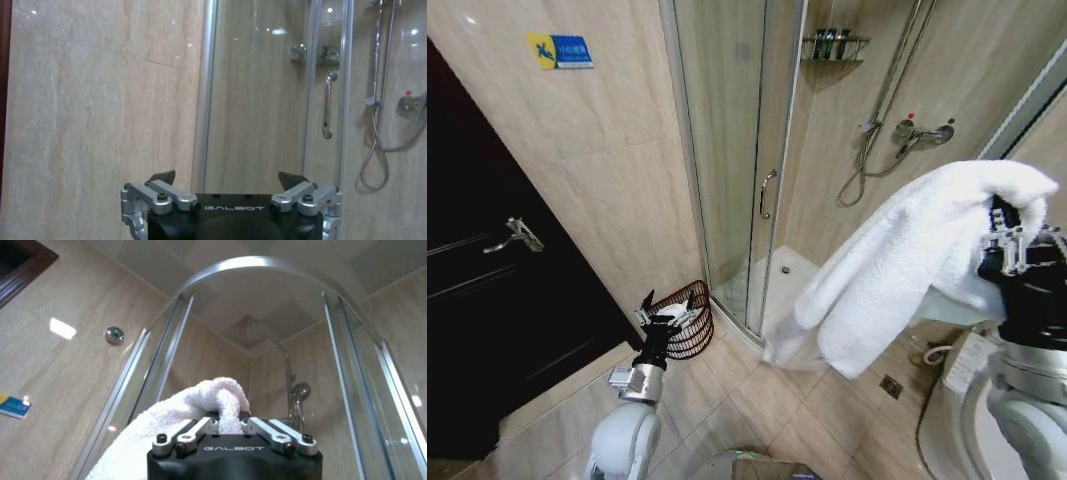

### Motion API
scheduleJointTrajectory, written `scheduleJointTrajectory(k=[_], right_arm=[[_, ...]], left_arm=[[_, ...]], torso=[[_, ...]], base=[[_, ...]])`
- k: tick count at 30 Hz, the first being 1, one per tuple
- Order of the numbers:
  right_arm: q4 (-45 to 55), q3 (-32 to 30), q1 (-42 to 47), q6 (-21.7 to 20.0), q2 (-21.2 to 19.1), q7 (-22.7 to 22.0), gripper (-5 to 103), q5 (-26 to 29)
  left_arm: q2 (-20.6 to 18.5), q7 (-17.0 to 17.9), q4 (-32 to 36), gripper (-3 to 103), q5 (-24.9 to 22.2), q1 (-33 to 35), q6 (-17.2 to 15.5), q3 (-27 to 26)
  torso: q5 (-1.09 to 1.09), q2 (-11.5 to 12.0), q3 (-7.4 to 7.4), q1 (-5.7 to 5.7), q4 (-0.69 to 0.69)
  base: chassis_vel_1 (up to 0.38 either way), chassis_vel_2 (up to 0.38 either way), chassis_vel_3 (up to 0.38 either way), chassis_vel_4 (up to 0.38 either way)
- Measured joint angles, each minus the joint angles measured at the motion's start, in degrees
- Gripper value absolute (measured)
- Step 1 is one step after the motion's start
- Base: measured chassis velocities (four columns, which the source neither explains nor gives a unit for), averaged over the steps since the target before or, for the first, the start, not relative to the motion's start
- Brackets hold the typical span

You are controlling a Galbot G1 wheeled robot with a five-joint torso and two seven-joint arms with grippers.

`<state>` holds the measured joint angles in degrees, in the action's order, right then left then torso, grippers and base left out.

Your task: Discard the used towel into the hamper.

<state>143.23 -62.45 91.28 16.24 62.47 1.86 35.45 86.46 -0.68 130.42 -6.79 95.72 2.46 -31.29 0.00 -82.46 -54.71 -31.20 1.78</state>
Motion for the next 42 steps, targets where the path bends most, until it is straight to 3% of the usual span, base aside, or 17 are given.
scheduleJointTrajectory(k=[16,18,42], right_arm=[[0.0,0.47,-0.01,-0.02,0.12,-0.12,12,0.24],[0.0,0.52,-0.03,0.01,0.12,-0.11,12,0.26],[0.0,1.66,-0.38,0.56,0.12,0.93,12,0.13]], left_arm=[[-0.04,0.0,0.0,100,0.0,0.0,0.0,-0.02],[-0.04,0.0,0.0,100,0.0,0.0,0.0,-0.03],[-0.01,-0.01,0.0,100,0.0,0.0,0.0,0.0]], torso=[[-0.08,0.0,0.01,0.01,-0.01],[0.01,0.0,0.01,0.02,0.0],[0.0,0.0,0.0,0.0,-0.01]], base=[[0.13,0.116,-0.109,-0.119],[0.127,0.054,-0.068,-0.093],[0.01,0.016,0.025,0.026]])
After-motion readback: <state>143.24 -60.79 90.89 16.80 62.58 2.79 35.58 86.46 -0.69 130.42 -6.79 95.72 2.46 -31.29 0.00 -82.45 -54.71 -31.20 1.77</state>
